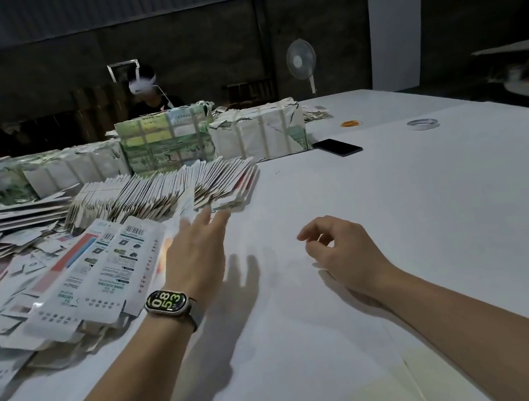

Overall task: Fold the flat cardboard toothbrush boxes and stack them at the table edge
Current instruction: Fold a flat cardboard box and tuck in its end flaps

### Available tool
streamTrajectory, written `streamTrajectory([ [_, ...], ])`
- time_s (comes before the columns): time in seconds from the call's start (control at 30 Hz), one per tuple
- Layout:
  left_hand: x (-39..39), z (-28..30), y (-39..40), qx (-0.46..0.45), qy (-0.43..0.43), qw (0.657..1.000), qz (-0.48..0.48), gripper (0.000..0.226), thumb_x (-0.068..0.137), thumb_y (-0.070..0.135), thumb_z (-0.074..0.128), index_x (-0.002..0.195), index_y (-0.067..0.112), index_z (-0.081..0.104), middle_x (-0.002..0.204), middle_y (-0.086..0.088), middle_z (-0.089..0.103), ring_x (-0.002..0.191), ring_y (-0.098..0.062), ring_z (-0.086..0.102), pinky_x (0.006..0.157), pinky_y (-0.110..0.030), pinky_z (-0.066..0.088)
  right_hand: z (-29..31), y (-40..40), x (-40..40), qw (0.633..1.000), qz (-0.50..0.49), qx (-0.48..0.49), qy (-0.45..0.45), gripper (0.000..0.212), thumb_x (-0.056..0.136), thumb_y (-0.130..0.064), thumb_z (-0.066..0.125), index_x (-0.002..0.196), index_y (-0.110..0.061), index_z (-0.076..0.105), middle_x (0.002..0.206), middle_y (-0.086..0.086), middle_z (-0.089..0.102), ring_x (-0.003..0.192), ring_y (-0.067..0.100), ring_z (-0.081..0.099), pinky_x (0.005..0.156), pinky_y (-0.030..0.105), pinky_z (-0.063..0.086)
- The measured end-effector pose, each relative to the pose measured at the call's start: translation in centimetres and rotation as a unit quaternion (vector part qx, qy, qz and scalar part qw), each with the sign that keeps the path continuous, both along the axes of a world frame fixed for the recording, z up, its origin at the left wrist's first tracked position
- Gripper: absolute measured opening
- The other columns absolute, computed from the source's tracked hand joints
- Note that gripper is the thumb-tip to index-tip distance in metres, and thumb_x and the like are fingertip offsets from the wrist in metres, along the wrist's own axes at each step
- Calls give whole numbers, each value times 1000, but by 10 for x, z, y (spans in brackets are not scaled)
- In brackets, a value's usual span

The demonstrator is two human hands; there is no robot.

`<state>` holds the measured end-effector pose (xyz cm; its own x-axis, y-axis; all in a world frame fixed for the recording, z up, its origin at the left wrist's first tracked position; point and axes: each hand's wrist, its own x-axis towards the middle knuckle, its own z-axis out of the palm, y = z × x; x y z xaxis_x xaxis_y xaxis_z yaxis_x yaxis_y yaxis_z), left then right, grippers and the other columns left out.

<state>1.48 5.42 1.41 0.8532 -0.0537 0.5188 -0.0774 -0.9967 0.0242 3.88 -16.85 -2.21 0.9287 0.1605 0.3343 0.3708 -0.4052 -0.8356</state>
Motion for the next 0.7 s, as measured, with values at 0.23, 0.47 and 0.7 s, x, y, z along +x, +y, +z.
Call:
streamTrajectory([
  [0.23,-19,9,-51,-160,-225,924,-263,52,87,-3,32,125,4,66,153,-14,45,131,-27,52,92,-22,50,1,2,4,990,-10,127,58,13,99,-29,54,97,-33,66,86,-7,66,76,8,59,69,27,48],
  [0.47,-20,-17,-76,-574,-27,770,-279,54,98,-5,45,132,36,49,137,15,55,112,-5,69,71,-28,62,9,0,3,981,-7,176,83,35,105,-37,43,97,-10,65,82,-3,72,72,13,68,65,23,53],
  [0.7,-12,-35,-79,-672,88,707,-203,49,99,1,52,140,28,45,107,-5,75,89,-18,76,64,-26,59,12,-4,-4,981,38,169,91,21,105,-36,47,102,-26,65,92,-3,76,75,19,76,65,28,61],
])
